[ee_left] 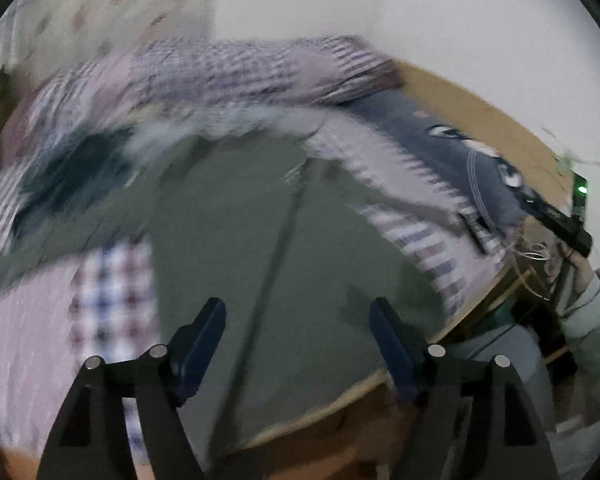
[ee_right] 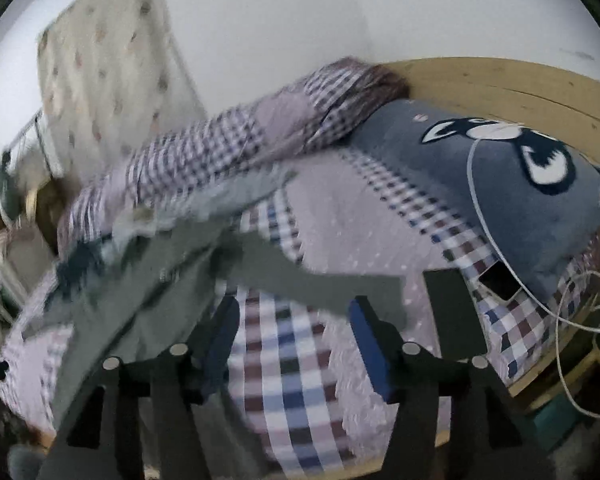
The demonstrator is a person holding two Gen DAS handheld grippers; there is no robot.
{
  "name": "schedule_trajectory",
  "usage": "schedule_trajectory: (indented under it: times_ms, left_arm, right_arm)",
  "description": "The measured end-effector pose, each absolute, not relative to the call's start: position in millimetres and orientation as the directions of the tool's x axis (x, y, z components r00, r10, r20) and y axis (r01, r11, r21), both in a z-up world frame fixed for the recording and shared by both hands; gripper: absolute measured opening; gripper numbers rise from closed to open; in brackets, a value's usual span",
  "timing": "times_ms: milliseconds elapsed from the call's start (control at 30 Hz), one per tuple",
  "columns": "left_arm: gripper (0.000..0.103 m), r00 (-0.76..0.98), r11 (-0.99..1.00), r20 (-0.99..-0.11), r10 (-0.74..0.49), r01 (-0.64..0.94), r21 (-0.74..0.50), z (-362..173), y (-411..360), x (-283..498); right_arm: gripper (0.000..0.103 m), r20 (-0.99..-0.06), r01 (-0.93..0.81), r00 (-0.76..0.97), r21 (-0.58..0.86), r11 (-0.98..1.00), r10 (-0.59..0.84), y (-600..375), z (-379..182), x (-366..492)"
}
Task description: Fold clothes
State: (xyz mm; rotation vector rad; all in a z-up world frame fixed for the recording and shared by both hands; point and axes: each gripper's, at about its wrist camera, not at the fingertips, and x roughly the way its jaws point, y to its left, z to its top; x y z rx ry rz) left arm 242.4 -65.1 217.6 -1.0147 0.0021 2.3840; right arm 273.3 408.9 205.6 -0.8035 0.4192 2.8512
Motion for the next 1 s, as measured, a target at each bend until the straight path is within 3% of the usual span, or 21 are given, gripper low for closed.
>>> schedule_trajectory:
  times_ms: [133,467,767,1000]
  left_arm:
    - [0.084,-0.534,-0.758,-0.612,0.583,-0.629,-0.173,229,54,214]
    - [0.084,-0.349,-0.592,-0.657,0.669,-0.784,-0.186,180,300,160]
    - [0.084,-0.349,-0.653,-0.738,0.577,-0.741,-0.159,101,438,124]
    - [0.083,-0.438,-0.729,-0.796,0.417,-0.685,-0.004,66,512,94]
  right_arm:
    - [0.07,-0.504,-0.281,-0.853,0.226,-0.933,0.135,440,218,290]
    - [0.074,-0.469,-0.414,-0.836,0.197,-0.889,0.285,524,215,354]
    - [0.074,-0.532,-0.463,-0.794,0.215,-0.86,0.295,558,181,383]
    - [0.074,-0.576,-0.456,-0.769,0.19,-0.87,0.277,561,159,393]
